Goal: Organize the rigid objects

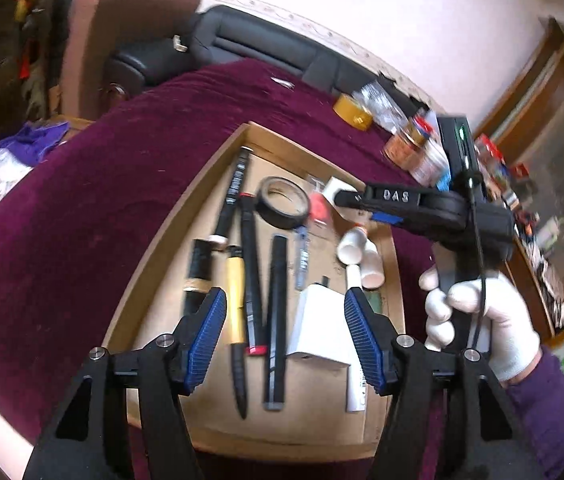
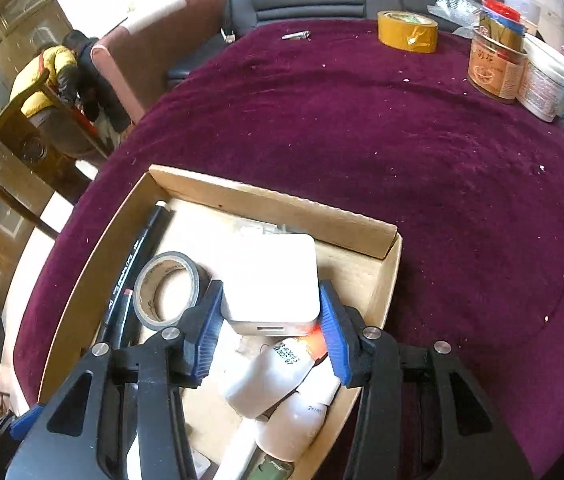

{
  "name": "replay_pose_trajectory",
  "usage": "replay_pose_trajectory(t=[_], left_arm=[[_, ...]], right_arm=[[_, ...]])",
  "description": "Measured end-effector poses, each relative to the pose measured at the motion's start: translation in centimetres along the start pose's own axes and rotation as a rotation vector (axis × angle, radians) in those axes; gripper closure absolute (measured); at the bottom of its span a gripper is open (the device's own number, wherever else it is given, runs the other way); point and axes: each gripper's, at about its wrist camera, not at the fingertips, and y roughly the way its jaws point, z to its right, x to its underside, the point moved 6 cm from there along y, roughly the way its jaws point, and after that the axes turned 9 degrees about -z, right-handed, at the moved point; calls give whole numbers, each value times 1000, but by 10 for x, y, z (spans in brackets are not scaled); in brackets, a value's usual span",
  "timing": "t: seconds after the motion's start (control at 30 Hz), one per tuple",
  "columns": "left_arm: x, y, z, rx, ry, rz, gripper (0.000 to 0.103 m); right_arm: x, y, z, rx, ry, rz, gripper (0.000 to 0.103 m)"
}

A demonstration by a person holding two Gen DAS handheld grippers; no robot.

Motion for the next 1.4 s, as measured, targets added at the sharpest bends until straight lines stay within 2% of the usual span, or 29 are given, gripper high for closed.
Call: replay_pose_trajectory(t=[0.07, 0.13, 0.17, 0.27, 0.33, 0.4, 0.47, 0.57, 0.73, 0.87, 1.0, 1.13, 1.17, 1.27, 1.4], left_arm=[[0, -6, -10, -37, -38, 51, 43], [-1, -6, -14, -43, -71, 75, 42], [-1, -6, -14, -55, -71, 86, 42], [3, -10, -10, -160, -44, 153, 42], [8, -14, -5, -189, -32, 176, 42], [14, -18, 5, -184, -23, 192, 42], [21, -25, 13, -189, -2, 218, 42], [32, -36, 28, -183, 22, 242, 42], [58, -60, 59, -143, 78, 269, 40], [83, -81, 89, -156, 153, 315, 36], [100, -106, 107, -153, 171, 370, 32], [110, -133, 113, -157, 162, 461, 11], [111, -137, 114, -162, 163, 480, 10], [107, -141, 118, -185, 181, 517, 9], [104, -137, 111, -200, 164, 504, 9]], right_arm=[[3, -11, 1, -21, 20, 21, 57], [8, -28, 2, -22, 26, 47, 57], [11, -36, 3, -13, 21, 58, 57], [30, -67, 4, 26, -3, 108, 57], [47, -86, 6, 49, -2, 148, 57], [66, -104, 8, 30, 20, 195, 56], [90, -119, 11, 5, 62, 244, 47], [127, -133, 17, -24, 134, 292, 43], [173, -143, 22, 73, 157, 362, 43], [198, -152, 14, 93, 140, 387, 43], [214, -171, 1, 111, 121, 428, 43], [222, -185, -14, 186, 65, 501, 26], [221, -186, -16, 211, 48, 516, 25], [217, -184, -25, 268, 3, 530, 25], [216, -179, -26, 304, -1, 525, 25]])
